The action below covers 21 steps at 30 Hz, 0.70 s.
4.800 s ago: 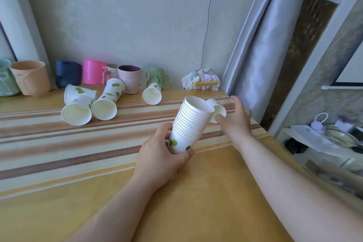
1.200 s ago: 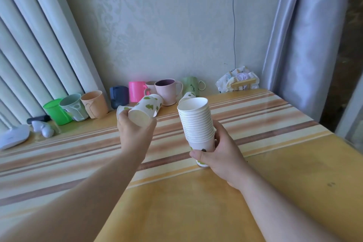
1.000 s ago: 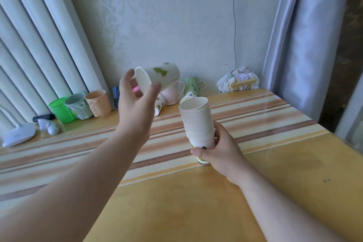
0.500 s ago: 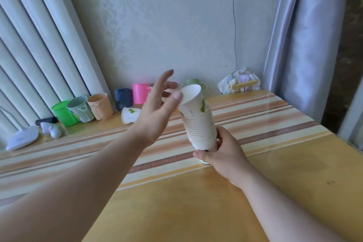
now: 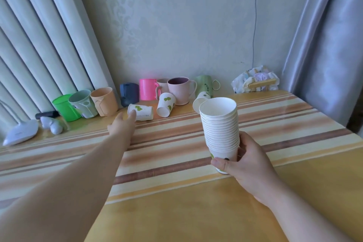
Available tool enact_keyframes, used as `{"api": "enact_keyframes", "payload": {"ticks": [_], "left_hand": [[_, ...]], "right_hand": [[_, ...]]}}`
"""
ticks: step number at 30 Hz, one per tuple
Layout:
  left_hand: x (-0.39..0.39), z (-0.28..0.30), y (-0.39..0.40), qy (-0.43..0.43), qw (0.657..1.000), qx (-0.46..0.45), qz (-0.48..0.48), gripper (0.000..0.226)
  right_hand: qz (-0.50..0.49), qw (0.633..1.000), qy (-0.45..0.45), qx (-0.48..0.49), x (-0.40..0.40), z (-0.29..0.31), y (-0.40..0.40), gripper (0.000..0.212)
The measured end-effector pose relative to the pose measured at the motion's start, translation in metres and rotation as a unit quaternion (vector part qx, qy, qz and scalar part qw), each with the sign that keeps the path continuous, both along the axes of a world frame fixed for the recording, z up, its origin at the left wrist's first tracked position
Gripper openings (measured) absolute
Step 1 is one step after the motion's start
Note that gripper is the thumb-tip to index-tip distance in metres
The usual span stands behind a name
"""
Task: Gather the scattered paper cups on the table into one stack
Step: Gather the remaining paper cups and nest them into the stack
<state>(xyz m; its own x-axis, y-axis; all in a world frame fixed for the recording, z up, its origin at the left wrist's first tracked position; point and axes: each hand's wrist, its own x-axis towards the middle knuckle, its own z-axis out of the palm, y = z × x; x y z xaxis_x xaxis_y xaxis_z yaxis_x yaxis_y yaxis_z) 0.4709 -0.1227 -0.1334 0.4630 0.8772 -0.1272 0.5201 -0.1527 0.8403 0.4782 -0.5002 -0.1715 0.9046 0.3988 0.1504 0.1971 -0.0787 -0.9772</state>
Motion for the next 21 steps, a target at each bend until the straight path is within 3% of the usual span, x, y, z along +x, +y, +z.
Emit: {"api": "enact_keyframes", "payload": {"ticks": [5,8,11,14,18,21], "left_hand": [[-0.003,-0.007,-0.004,-0.022,0.999,0.012,-0.040,0.033],[-0.020,-0.003,-0.022,-0.108,0.993,-0.020,-0.050,0.024],[-0.041,0.018,-0.062,-0.268,0.946,-0.157,-0.088,0.017],[-0.059,0.055,-0.110,-0.369,0.895,-0.203,-0.149,0.017],[-0.077,0.115,-0.169,-0.464,0.828,-0.163,-0.271,0.020],[-0.080,0.133,-0.200,-0.441,0.823,-0.053,-0.355,0.018]], "right_hand": [[0.002,1.000,0.004,0.003,-0.001,0.002,0.001,0.064],[0.002,1.000,0.003,0.003,-0.001,0.002,0.002,0.063],[-0.003,1.000,0.001,-0.003,-0.001,0.002,0.002,0.061],[-0.001,1.000,0.005,0.002,-0.002,0.002,0.002,0.060],[0.000,1.000,0.003,0.006,-0.003,0.004,0.002,0.060],[-0.003,1.000,0.003,0.004,-0.005,0.005,0.003,0.061]]}}
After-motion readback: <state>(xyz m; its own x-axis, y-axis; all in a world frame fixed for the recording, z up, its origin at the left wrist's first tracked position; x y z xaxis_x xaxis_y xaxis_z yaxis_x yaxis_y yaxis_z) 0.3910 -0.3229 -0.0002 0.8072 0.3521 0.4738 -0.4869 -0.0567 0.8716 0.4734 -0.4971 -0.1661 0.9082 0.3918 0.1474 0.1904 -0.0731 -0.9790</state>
